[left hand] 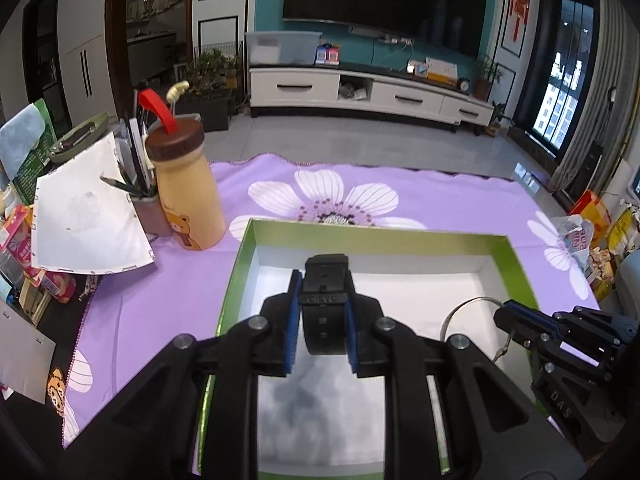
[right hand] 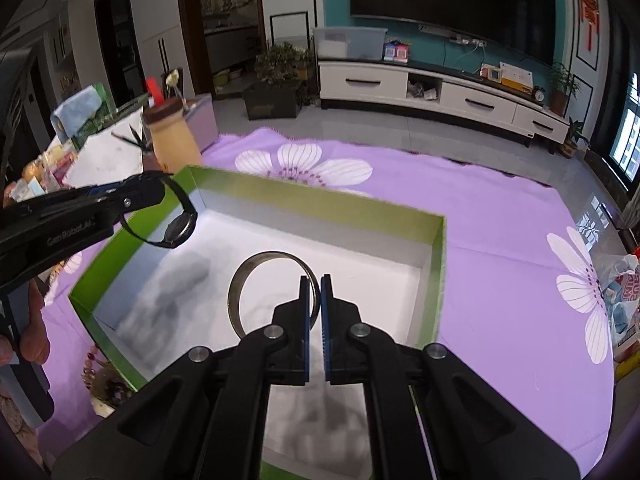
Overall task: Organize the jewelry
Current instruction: 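Carry both items into the green box and open both tools to release, then lift both open tools out of the green box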
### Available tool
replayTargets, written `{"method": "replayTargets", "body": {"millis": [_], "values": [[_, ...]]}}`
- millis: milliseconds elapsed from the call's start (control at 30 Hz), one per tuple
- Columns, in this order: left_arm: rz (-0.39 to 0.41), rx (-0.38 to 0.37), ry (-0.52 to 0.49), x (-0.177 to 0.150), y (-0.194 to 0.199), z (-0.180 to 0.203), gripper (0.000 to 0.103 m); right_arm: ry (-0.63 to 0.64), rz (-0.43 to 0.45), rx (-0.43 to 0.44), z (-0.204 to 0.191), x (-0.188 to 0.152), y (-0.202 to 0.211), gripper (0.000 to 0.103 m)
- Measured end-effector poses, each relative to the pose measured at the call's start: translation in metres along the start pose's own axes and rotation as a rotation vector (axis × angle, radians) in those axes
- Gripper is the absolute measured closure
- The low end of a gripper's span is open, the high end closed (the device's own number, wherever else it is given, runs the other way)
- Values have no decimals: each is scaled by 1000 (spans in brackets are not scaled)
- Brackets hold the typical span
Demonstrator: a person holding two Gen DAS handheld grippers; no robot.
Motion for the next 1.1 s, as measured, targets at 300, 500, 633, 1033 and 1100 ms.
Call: {"method": "replayTargets", "body": {"millis": [300, 500, 633, 1033, 1100], "values": [[-76, 31, -13, -23, -19, 0, 83, 35, -81, -3, -9, -15, -22, 97], [-48, 40, -14, -23, -10, -1, 42, 22, -70, -32, -8, -13, -14, 69], [-27, 38, 0, -18, 3, -1, 34, 8, -49, -31, -6, -9, -1, 68], [7, 53, 65, -20, 65, -5, 10, -21, 41, -32, -2, -15, 70, 50], [3, 49, 88, -27, 79, -5, 8, -23, 46, -24, -2, -21, 84, 47]]}}
Point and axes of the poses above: each gripper's, at about its wrist camera, not at the fingertips, and y roughly against the way its jaws point, z to its right, x to its top, the point moved 2 cm from there along -y, roughly the way its jaws point, and after that the axes turned 13 degrees about z, right-handed, at the moved point
